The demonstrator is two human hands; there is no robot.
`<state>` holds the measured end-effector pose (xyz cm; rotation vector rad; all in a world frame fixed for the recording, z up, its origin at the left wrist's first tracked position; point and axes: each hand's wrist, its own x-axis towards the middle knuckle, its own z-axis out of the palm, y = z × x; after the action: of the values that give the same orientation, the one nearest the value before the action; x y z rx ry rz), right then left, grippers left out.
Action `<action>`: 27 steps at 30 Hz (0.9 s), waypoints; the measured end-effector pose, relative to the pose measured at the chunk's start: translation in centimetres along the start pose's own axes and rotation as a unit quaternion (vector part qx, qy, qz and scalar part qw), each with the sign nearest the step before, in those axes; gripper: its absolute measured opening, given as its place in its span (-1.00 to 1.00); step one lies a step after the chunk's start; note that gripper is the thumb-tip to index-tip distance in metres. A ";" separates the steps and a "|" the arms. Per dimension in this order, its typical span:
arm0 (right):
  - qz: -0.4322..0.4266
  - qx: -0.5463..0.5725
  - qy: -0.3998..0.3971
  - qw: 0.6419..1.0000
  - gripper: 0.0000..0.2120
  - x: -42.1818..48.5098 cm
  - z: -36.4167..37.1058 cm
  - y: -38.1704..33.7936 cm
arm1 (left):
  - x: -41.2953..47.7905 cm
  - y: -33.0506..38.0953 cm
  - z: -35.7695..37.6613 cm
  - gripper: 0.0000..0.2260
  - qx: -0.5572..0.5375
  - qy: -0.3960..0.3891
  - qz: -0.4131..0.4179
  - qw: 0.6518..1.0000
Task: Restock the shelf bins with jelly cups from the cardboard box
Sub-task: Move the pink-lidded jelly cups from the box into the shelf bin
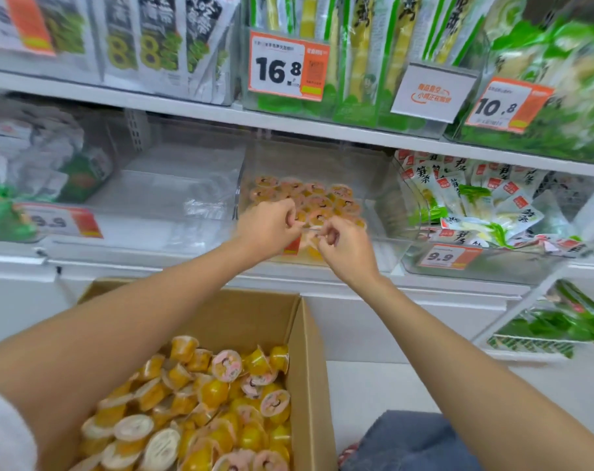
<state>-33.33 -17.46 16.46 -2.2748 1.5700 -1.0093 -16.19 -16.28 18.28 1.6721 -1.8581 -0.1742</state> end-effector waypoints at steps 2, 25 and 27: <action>-0.009 0.005 -0.035 0.999 -0.92 -2.5 1.9 -1.1 | -3.1 -1.8 0.3 -0.84 -0.006 -0.033 -0.035 0.999; -0.083 -0.344 -0.512 0.783 -0.43 -13.7 26.5 5.8 | -18.1 -21.0 21.6 -0.38 -0.115 -0.279 -0.472 0.829; -0.114 -0.365 -0.488 0.785 -0.53 -13.7 26.6 5.9 | -18.1 -21.2 22.0 -0.51 -0.081 -0.253 -0.462 0.846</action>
<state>-23.73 -13.34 -12.26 -2.6947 1.2574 0.9002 -9.66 -10.08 -16.07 2.4125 -1.1087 -1.2301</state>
